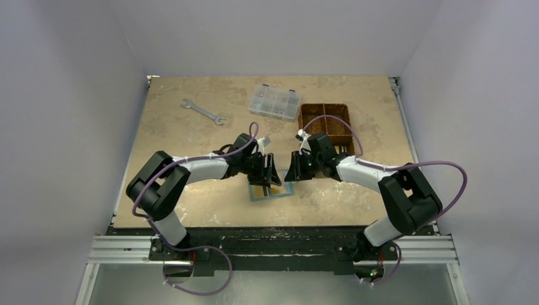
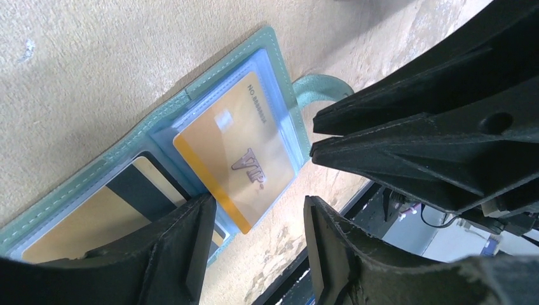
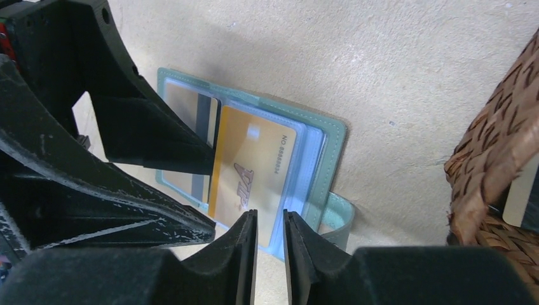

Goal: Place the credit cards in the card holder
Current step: Insert the credit card into the card holder, then close the card holder at the center of the board.

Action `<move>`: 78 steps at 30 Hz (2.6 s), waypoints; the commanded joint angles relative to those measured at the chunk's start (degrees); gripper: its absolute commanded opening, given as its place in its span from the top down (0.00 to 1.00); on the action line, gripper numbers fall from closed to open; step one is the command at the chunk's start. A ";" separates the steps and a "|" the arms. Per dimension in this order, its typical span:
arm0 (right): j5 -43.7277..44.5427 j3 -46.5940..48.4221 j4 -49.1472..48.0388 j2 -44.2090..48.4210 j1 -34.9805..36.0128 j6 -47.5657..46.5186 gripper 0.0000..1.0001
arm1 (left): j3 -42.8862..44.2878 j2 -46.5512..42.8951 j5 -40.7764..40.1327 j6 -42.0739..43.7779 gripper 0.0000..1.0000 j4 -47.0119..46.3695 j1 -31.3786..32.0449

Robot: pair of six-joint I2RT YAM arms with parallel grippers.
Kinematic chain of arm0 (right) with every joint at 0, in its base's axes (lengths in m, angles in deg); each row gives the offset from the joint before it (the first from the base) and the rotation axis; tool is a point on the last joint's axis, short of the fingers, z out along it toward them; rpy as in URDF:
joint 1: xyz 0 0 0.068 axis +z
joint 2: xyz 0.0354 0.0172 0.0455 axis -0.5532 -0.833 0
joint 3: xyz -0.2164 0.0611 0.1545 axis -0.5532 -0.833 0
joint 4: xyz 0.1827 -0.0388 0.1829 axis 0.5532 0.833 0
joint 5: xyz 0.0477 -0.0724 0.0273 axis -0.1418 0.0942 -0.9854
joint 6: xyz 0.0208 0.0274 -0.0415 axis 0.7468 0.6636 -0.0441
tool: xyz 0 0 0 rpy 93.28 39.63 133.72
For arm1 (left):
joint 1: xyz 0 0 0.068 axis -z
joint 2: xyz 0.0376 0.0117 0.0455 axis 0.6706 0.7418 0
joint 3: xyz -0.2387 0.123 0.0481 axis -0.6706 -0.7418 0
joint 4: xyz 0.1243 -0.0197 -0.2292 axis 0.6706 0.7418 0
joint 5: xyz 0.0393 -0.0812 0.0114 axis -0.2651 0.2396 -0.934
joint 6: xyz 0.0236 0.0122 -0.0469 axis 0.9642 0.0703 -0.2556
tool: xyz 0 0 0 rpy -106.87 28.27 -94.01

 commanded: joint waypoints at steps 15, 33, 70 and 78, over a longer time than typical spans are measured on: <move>-0.72 -0.05 -2.69 -2.79 0.35 -0.54 0.67 | 2.55 1.97 1.75 -3.28 0.43 -7.90 2.78; 7.34 -0.45 4.31 0.51 0.26 -5.20 0.51 | -7.04 -18.26 -2.66 1.73 0.32 7.42 -8.80; 2.41 0.95 -1.04 -3.14 3.60 0.99 0.52 | -13.84 -12.20 6.94 -19.33 0.15 -30.02 -4.25; 7.64 0.61 8.93 6.34 3.32 2.09 0.49 | -11.25 -5.86 7.30 -18.04 0.16 -31.71 -3.31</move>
